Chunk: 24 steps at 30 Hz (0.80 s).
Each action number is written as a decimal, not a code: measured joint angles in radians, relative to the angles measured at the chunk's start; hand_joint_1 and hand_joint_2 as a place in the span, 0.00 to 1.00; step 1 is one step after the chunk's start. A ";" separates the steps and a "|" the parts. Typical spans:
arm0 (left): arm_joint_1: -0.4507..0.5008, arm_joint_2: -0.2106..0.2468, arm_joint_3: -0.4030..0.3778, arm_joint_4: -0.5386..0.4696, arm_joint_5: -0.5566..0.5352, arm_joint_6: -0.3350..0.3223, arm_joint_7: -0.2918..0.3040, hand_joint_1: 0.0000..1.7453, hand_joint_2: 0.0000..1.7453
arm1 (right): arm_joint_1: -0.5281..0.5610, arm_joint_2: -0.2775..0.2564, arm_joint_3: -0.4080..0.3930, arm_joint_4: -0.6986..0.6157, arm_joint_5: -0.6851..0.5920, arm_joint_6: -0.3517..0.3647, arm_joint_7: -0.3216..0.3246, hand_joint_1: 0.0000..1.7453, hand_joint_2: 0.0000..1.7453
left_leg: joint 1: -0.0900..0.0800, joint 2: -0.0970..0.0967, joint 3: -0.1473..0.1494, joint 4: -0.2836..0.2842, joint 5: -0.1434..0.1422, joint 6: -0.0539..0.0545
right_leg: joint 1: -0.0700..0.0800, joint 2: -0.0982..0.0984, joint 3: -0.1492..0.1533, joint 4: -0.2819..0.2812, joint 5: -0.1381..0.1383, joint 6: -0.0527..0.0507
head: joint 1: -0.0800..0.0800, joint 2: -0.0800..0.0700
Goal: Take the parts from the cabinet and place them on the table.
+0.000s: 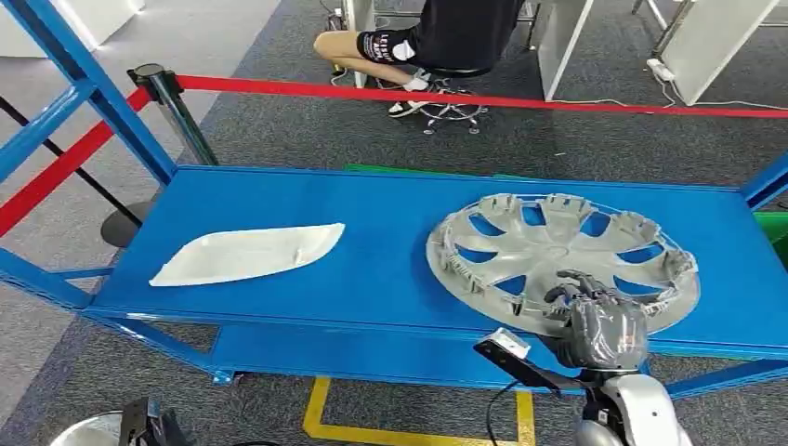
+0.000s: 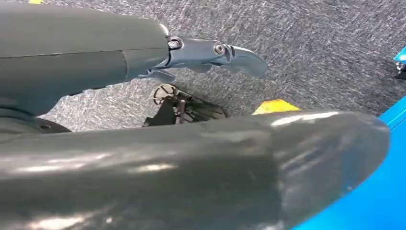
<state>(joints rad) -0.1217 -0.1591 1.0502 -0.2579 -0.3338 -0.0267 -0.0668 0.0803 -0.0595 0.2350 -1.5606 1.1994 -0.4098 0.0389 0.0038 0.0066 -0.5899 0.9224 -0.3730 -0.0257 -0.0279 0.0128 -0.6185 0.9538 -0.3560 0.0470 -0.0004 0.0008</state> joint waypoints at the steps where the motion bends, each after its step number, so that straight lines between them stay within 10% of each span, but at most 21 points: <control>1: 0.000 0.000 0.000 0.000 0.000 0.000 0.000 0.00 0.00 | -0.002 0.000 0.000 0.006 0.000 0.005 0.000 1.00 1.00 | 0.000 0.000 0.000 0.000 0.000 0.000 | 0.000 0.000 0.000 0.000 0.000 0.000 | 0.000 0.000; 22: -0.001 -0.005 0.000 0.000 -0.012 0.001 0.000 0.00 0.00 | -0.008 -0.002 0.008 0.040 0.004 0.006 0.004 1.00 1.00 | 0.000 0.000 0.000 0.000 0.000 0.000 | 0.000 0.000 0.000 0.000 -0.001 0.000 | 0.000 0.000; 23: -0.001 -0.005 0.000 0.000 -0.014 0.006 -0.010 0.00 1.00 | -0.007 -0.002 0.008 0.040 0.002 -0.013 -0.008 1.00 1.00 | 0.000 0.000 0.000 0.000 0.000 0.000 | 0.000 0.000 0.000 0.000 -0.001 0.000 | 0.000 0.000; 24: -0.001 -0.006 0.000 0.000 -0.018 0.009 -0.021 0.00 1.00 | -0.004 -0.002 0.008 0.038 0.001 -0.039 -0.020 1.00 1.00 | 0.000 0.000 0.000 0.000 0.000 0.000 | 0.000 0.000 0.000 0.000 -0.001 0.000 | 0.000 0.000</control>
<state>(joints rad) -0.1225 -0.1652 1.0502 -0.2579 -0.3514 -0.0179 -0.0878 0.0768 -0.0610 0.2434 -1.5225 1.2009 -0.4488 0.0190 0.0038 0.0064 -0.5899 0.9227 -0.3732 -0.0257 -0.0279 0.0125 -0.6185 0.9538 -0.3568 0.0471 0.0000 0.0008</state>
